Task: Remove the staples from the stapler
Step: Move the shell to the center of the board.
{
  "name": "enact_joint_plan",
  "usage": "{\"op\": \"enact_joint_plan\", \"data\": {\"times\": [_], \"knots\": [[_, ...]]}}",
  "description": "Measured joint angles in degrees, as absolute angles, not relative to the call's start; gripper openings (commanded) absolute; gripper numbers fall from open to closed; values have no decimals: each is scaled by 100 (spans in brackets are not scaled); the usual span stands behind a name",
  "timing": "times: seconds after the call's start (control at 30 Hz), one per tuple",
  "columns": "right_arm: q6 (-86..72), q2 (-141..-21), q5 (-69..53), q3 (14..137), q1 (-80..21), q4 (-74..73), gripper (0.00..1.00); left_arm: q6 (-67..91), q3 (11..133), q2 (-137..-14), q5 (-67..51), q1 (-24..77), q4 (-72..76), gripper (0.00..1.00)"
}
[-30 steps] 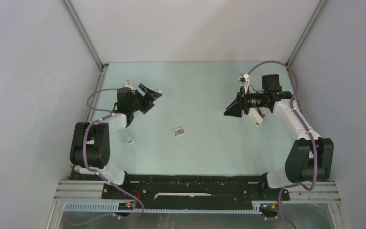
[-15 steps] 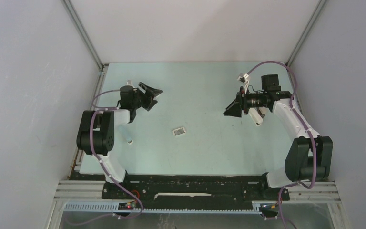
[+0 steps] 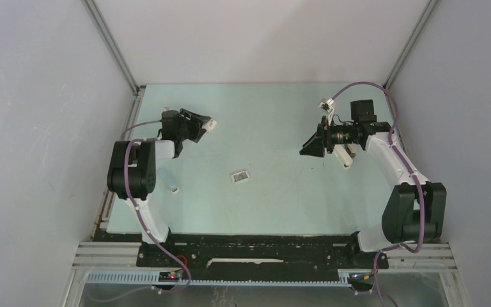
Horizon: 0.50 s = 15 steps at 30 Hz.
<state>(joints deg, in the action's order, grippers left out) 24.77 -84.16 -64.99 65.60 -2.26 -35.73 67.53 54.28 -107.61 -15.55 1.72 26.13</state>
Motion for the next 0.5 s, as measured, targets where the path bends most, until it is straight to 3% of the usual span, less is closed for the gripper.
{"op": "enact_joint_plan", "data": {"times": [0.5], "knots": [[2473, -8471, -6501, 6560, -189, -3573, 57, 6753, 5870, -11330, -1372, 99, 2252, 55]]}}
